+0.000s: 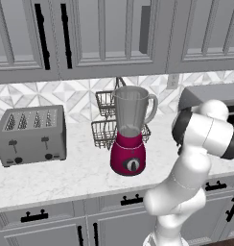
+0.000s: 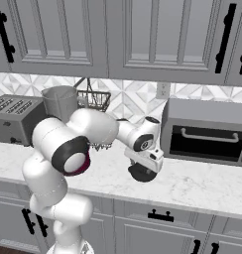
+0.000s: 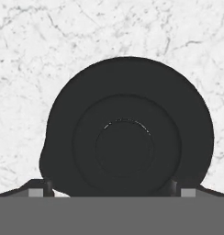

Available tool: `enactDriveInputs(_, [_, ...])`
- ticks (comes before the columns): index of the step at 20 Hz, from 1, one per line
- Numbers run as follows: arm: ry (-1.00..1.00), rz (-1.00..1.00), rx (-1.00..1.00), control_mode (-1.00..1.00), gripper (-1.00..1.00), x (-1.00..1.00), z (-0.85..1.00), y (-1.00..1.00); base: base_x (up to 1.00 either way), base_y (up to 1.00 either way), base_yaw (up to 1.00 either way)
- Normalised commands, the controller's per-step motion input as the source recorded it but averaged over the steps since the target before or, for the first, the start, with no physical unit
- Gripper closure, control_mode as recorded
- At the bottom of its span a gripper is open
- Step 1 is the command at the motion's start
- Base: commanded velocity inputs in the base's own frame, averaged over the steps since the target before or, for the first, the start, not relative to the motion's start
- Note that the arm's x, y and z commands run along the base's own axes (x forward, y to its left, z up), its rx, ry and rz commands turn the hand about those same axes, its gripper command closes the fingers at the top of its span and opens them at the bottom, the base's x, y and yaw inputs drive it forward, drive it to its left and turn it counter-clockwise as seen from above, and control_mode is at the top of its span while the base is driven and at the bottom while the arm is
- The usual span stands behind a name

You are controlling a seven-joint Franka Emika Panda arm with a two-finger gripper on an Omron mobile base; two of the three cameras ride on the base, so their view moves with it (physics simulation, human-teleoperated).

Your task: Close the lid blender by securely placing the lid on top.

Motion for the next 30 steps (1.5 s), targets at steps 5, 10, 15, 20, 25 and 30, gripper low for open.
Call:
enactDriveInputs(5, [-0.02,0.00,0.00,-1.00,-1.00,0.19,-0.13,0.00,0.00,0.00,0.00])
enactDriveInputs(10, [-0.03,0.00,0.00,-1.00,-1.00,0.23,-0.17,-0.01,0.00,0.00,0.00])
enactDriveInputs(15, [0.00,0.00,0.00,-1.00,-1.00,0.21,-0.31,0.00,0.00,0.00,0.00])
enactDriveInputs(20, [0.00,0.00,0.00,-1.00,-1.00,0.16,-0.29,0.00,0.00,0.00,0.00])
enactDriveInputs(25, [0.01,0.00,-0.05,-1.00,1.00,0.03,-0.54,0.26,0.00,0.00,0.00])
enactDriveInputs(30, [0.00,0.00,-0.01,-1.00,1.00,0.00,-0.48,0.37,0.00,0.00,0.00])
